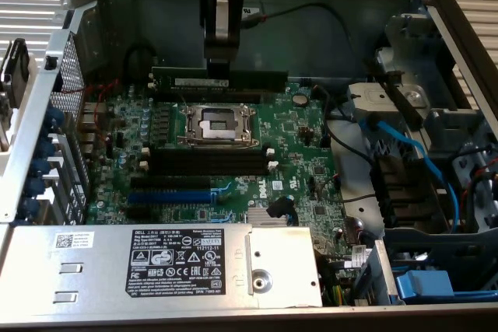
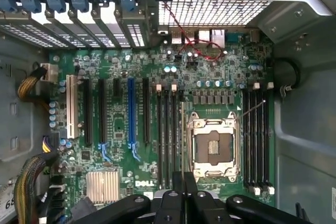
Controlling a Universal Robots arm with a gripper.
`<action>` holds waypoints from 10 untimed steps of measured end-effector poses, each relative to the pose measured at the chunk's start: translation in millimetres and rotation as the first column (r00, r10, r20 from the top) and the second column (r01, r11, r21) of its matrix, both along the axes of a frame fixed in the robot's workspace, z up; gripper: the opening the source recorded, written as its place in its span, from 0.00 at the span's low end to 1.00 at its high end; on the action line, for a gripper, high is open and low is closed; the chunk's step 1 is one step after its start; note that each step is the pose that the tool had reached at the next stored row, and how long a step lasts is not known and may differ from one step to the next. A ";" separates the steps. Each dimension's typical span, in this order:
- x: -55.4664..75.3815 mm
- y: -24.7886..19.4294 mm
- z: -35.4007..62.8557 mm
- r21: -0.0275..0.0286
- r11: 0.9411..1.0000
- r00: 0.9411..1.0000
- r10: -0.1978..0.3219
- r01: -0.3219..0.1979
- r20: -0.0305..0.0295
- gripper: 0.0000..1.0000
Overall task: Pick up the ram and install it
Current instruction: 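Insert the ram into the slot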
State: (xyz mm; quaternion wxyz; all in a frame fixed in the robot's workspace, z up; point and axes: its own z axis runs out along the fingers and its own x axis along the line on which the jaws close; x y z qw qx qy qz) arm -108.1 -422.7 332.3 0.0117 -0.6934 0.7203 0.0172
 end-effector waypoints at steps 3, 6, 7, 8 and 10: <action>0.5 -0.2 -5.3 0.000 1.000 1.000 -0.008 0.008 0.000 0.12; 0.6 -2.0 -10.8 0.000 1.000 1.000 -0.016 0.016 0.000 0.12; 0.5 -3.4 -12.6 0.000 1.000 1.000 -0.017 0.017 0.000 0.12; 0.5 -5.4 -14.4 0.000 1.000 1.000 -0.018 0.018 0.000 0.12; 0.5 -11.7 -18.1 0.000 1.000 1.000 -0.018 0.018 0.000 0.12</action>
